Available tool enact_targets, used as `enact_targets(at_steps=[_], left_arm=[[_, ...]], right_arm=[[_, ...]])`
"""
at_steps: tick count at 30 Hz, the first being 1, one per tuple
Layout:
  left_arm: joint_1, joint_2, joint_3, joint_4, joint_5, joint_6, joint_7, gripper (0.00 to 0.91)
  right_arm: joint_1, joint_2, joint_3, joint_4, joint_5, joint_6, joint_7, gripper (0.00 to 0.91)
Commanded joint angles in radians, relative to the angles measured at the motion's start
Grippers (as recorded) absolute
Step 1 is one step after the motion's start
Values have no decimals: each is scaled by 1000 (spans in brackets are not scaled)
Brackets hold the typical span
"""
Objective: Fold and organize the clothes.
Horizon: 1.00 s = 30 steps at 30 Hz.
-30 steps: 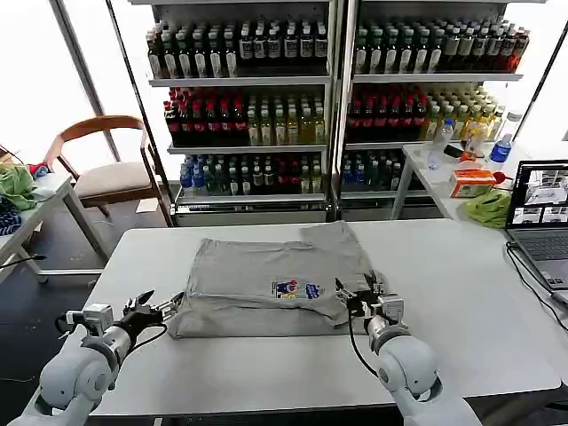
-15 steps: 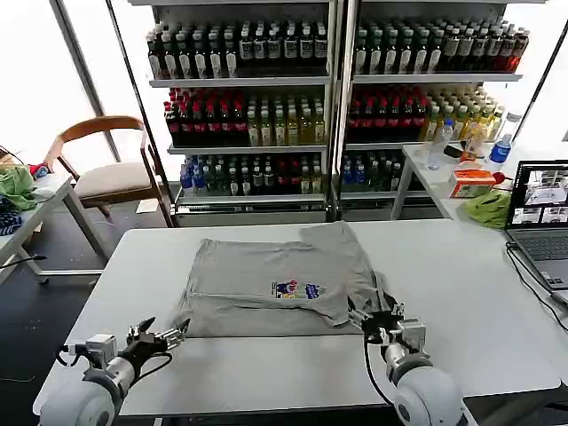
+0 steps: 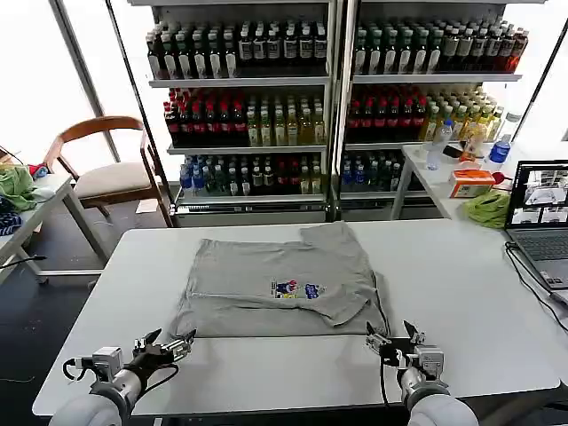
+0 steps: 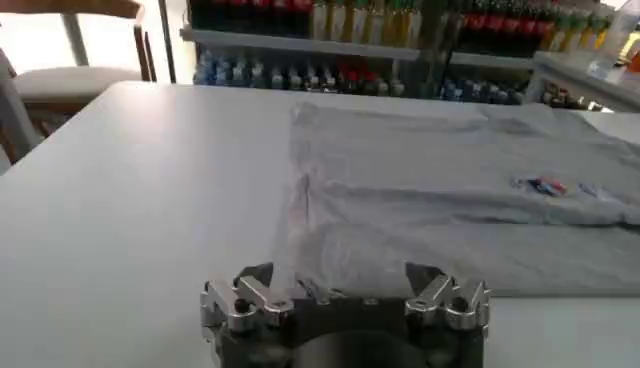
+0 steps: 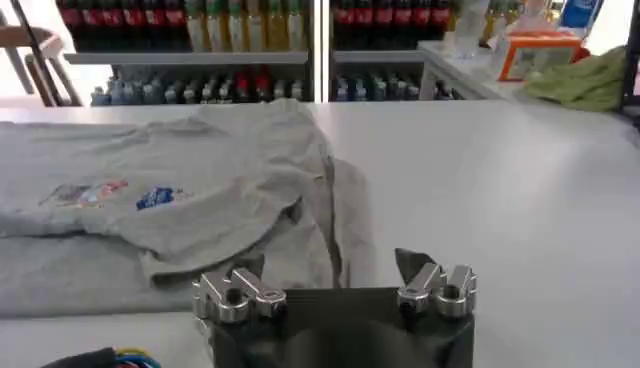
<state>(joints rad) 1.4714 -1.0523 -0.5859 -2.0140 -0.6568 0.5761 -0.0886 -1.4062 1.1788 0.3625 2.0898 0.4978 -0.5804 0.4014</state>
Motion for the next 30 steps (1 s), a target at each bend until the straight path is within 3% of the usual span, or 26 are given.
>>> enact_targets(at_steps=[1, 3, 7, 10, 12, 15, 18, 21, 30], left_arm=[[11, -8, -2, 9, 6, 0, 0, 907], [9, -9, -2, 12, 6, 0, 1, 907], [8, -12, -1, 15, 7, 0, 3, 877], [3, -15, 0, 21, 7, 0, 3, 685], [0, -15, 1, 25, 7, -1, 3, 464], [-7, -13, 1, 34, 6, -3, 4, 242], [-7, -10, 1, 37, 5, -4, 6, 181], [-7, -11, 4, 45, 5, -6, 10, 20], [4, -13, 0, 47, 6, -26, 30, 10]], right_arm=[[-26, -2, 0, 2, 12, 0, 21, 202], [-12, 2, -10, -3, 12, 0, 20, 0], [2, 4, -17, -20, 8, 0, 23, 0], [3, 4, -20, -39, 3, 1, 17, 0], [3, 5, -20, -44, 2, 1, 15, 0], [-2, 6, -21, -44, 2, 1, 7, 0], [-5, 6, -26, -42, 2, 0, -1, 0], [-3, 9, -29, -42, 2, 1, -4, 0], [-13, 4, -26, -43, 3, 1, -14, 0]])
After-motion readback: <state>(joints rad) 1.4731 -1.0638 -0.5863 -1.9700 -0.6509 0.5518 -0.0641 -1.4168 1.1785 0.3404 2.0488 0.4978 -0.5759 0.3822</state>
